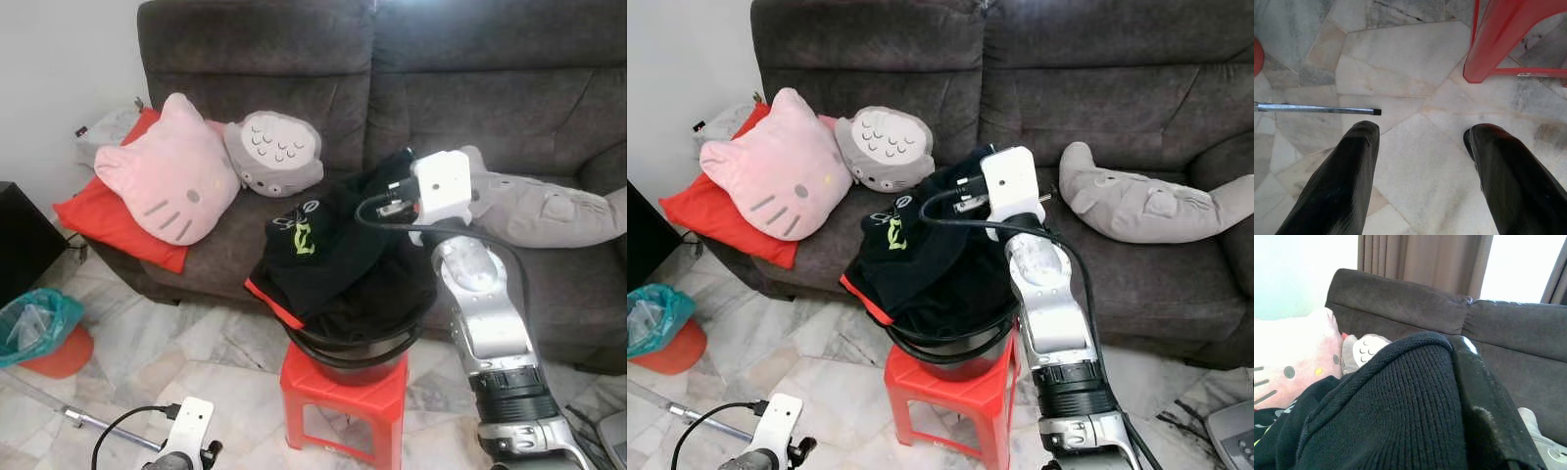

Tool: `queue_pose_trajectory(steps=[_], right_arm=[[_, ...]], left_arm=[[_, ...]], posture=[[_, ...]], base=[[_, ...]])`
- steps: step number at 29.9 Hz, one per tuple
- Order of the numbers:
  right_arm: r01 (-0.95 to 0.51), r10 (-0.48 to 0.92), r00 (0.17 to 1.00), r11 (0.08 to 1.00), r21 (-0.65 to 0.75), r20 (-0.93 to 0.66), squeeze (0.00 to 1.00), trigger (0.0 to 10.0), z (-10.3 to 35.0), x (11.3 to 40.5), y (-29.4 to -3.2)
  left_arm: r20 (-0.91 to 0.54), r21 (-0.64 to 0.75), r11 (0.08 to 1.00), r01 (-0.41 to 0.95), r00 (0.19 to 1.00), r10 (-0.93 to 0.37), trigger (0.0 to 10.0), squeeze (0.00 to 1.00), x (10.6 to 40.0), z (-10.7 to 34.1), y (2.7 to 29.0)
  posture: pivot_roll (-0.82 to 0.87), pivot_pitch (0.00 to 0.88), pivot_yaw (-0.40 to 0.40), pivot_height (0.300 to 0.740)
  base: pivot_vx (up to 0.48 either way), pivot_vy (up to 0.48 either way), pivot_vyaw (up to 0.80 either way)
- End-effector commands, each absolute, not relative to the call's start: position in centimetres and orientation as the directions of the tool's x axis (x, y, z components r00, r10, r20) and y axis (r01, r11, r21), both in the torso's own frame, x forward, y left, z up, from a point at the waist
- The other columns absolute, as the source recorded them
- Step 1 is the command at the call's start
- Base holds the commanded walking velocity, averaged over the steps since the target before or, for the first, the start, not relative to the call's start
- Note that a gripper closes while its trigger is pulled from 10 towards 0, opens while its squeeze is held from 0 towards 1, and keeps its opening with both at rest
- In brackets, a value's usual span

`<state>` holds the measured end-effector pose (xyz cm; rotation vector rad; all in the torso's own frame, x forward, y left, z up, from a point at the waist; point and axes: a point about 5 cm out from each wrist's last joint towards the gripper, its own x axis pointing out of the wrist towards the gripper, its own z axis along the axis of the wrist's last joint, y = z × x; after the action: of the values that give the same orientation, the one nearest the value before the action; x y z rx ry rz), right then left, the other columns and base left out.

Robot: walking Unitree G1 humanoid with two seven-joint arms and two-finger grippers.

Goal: Hang hanger

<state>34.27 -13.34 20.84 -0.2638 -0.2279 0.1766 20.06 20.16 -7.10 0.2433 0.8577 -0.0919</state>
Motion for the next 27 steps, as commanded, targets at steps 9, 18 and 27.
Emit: queue_pose_trajectory(steps=[9, 18, 27], right_arm=[[-0.12, 0.189, 0.942, 0.961, -0.25, 0.276, 0.0, 10.0, 23.03, 34.07, -12.51], [-0.127, 0.192, 0.945, 0.962, -0.241, 0.266, 0.0, 10.0, 22.73, 33.89, -12.21], [-0.123, 0.189, 0.945, 0.962, -0.245, 0.267, 0.0, 10.0, 22.77, 33.93, -12.45]], left_arm=[[-0.768, 0.193, 0.968, 0.157, 0.638, 0.05, 10.0, 0.0, 19.11, -7.4, 21.25], [-0.762, 0.193, 0.968, 0.16, 0.646, 0.045, 10.0, 0.0, 19.33, -7.27, 21.19], [-0.76, 0.188, 0.969, 0.158, 0.649, 0.042, 10.0, 0.0, 19.37, -7.29, 20.99]], posture=[[-0.2, 0.0, 0.129, 0.74], [-0.21, 0.0, 0.133, 0.74], [-0.2, 0.0, 0.122, 0.74]], base=[[-0.092, 0.0, 0.0], [-0.336, 0.0, 0.0], [-0.348, 0.0, 0.0]])
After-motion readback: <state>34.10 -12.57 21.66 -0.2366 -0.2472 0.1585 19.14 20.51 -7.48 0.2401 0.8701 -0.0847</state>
